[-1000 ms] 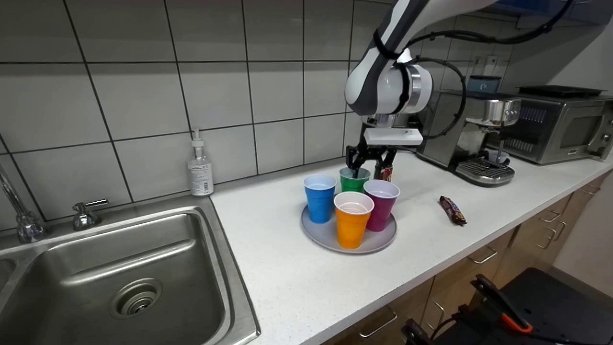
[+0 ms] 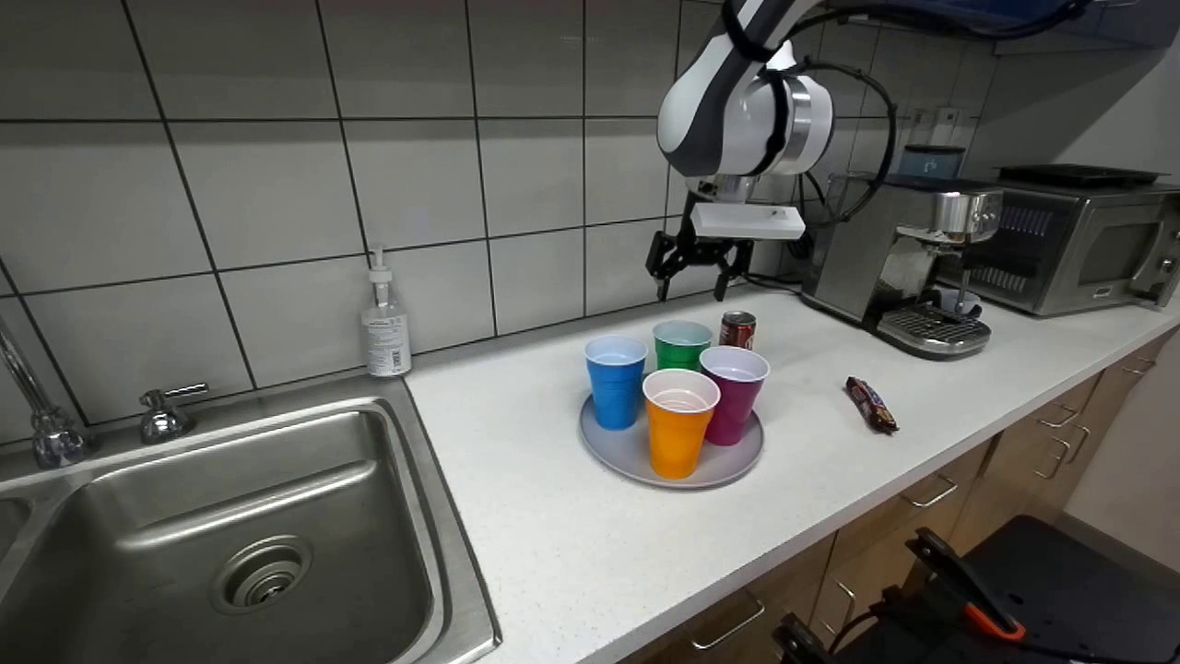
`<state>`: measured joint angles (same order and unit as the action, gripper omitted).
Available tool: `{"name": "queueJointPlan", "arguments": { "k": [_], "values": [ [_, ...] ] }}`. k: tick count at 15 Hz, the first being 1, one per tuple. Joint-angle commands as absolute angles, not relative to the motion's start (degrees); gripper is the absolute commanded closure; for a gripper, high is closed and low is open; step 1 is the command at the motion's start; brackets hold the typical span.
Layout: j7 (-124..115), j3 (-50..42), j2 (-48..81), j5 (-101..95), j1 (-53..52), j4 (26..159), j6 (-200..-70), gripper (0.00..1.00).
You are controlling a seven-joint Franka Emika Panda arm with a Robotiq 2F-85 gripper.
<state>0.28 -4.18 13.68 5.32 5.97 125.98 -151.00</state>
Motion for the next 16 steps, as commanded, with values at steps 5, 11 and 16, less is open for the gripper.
{"name": "queueJointPlan", "arguments": {
  "k": [5,11,16],
  "values": [
    [-0.18,-3.74,7.38,4.95,4.25,130.93,-153.13,0.0],
    [-0.18,-3.2,2.74,4.63,2.8,135.65,-153.16,0.0],
    [-0.52,-2.8,-1.56,3.25,1.82,138.68,-150.99,0.0]
  ]
}}
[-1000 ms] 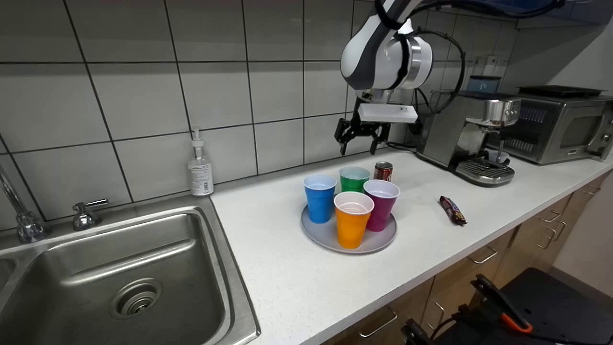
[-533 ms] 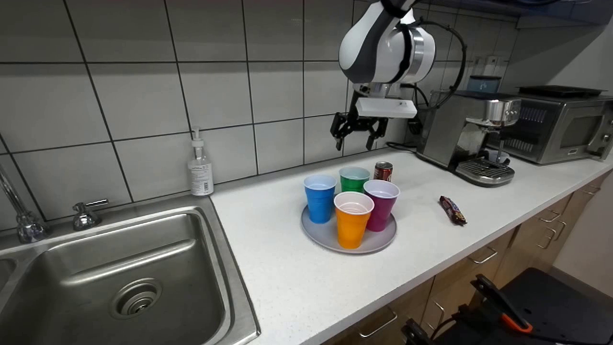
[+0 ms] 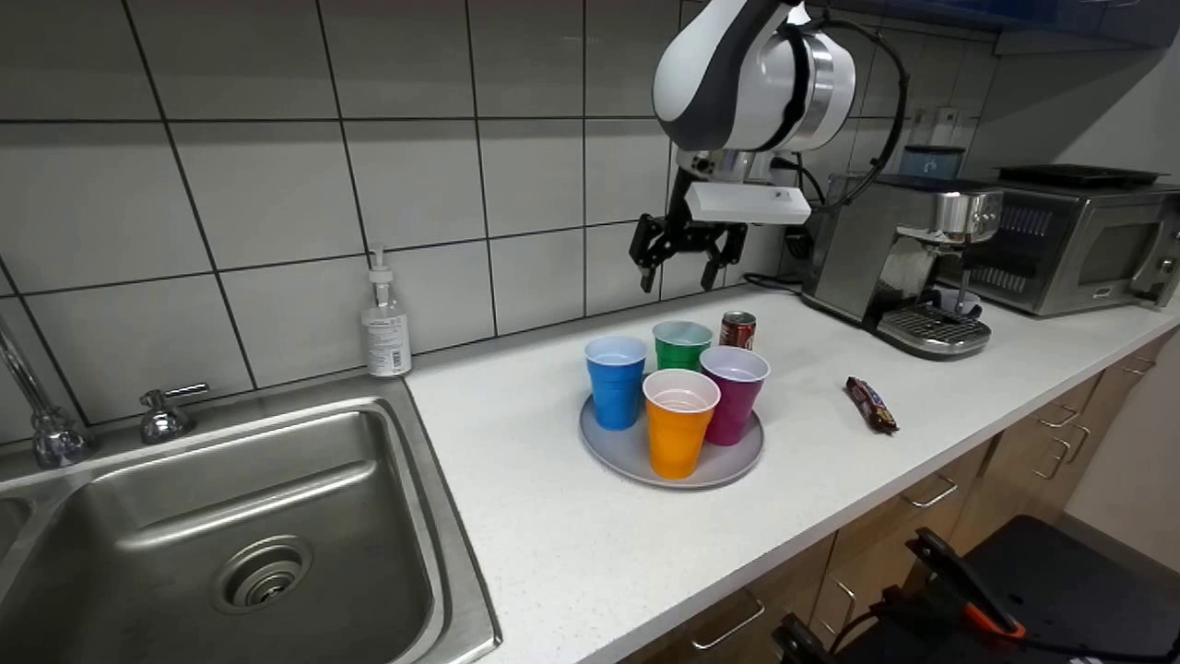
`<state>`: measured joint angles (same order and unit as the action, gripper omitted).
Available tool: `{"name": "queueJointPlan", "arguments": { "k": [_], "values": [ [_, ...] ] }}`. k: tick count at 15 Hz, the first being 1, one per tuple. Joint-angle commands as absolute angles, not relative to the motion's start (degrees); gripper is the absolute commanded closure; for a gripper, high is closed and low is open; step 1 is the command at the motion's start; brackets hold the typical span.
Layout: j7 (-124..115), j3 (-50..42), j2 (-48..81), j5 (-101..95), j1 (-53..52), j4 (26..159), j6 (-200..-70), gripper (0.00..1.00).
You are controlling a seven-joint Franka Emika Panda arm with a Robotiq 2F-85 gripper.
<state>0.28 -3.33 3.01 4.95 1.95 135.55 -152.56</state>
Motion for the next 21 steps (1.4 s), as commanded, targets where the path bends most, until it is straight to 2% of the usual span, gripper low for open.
{"name": "queueJointPlan", "arguments": {
  "k": [1,21],
  "values": [
    [-0.46,-2.75,-2.5,2.76,1.7,139.31,-150.69,0.0],
    [0.06,-0.58,-14.75,2.68,-0.34,146.73,-147.94,0.0]
  ]
}}
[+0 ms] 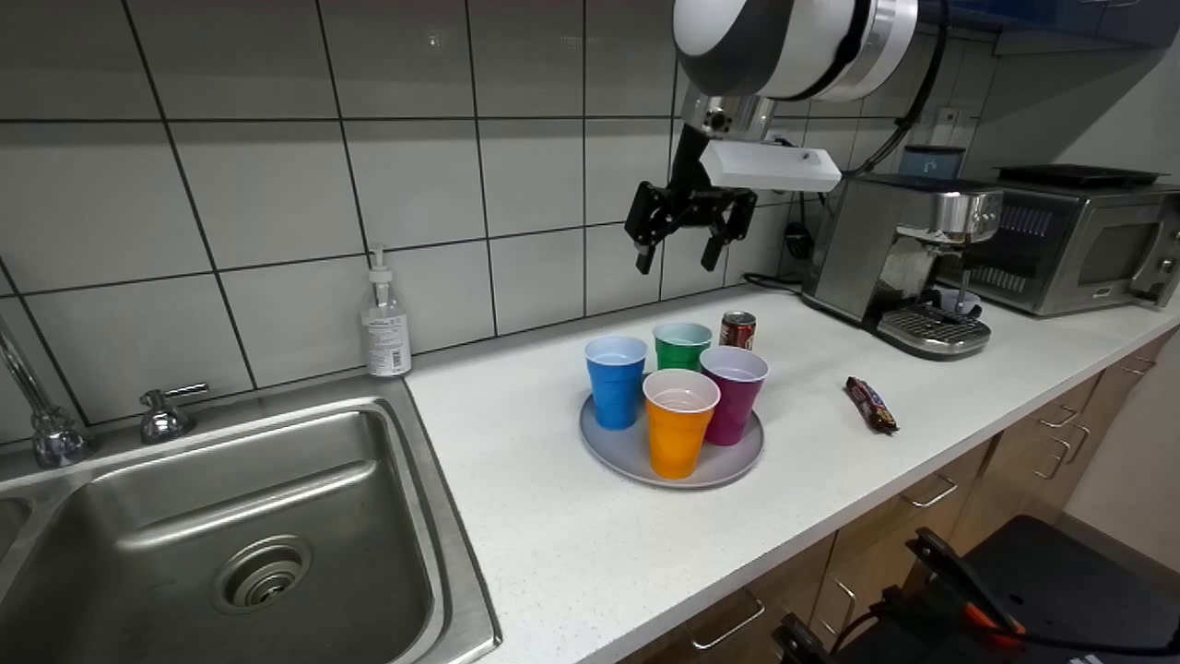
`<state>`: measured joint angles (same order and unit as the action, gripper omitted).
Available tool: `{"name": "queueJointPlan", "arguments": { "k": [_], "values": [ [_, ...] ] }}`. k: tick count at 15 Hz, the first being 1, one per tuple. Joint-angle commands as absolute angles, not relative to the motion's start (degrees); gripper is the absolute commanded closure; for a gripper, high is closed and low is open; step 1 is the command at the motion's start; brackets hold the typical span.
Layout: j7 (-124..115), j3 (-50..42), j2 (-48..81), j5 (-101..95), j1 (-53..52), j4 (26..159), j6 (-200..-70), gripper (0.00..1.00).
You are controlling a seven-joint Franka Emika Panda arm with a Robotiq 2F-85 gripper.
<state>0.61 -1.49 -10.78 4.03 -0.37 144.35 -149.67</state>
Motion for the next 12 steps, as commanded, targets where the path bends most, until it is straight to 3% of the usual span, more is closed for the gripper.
{"name": "queueJointPlan", "arguments": {
  "k": [1,12],
  "values": [
    [-0.3,-0.3,-15.59,2.56,-0.33,147.43,-147.97,0.0],
    [-0.09,-0.03,-17.32,3.28,-0.56,149.48,-149.33,0.0]
  ]
}}
